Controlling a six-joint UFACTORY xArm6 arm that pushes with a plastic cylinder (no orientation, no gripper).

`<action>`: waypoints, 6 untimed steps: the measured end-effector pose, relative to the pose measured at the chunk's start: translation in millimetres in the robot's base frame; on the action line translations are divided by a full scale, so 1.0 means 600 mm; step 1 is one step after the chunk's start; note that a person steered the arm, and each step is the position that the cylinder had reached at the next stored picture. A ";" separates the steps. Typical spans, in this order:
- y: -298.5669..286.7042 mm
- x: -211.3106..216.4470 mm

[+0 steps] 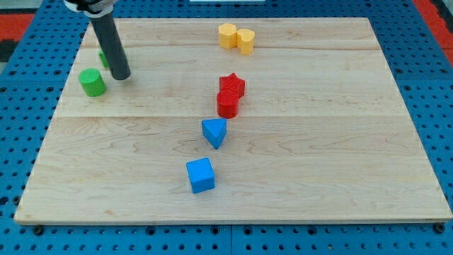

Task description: Push the green circle slightly left

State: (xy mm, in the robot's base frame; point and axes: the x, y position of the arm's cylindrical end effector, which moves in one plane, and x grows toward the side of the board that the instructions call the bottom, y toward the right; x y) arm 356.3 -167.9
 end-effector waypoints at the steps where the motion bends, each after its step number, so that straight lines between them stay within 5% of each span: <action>1: 0.110 0.012; 2: 0.060 0.110; 3: -0.063 0.060; 5: -0.105 0.124; 6: -0.102 0.008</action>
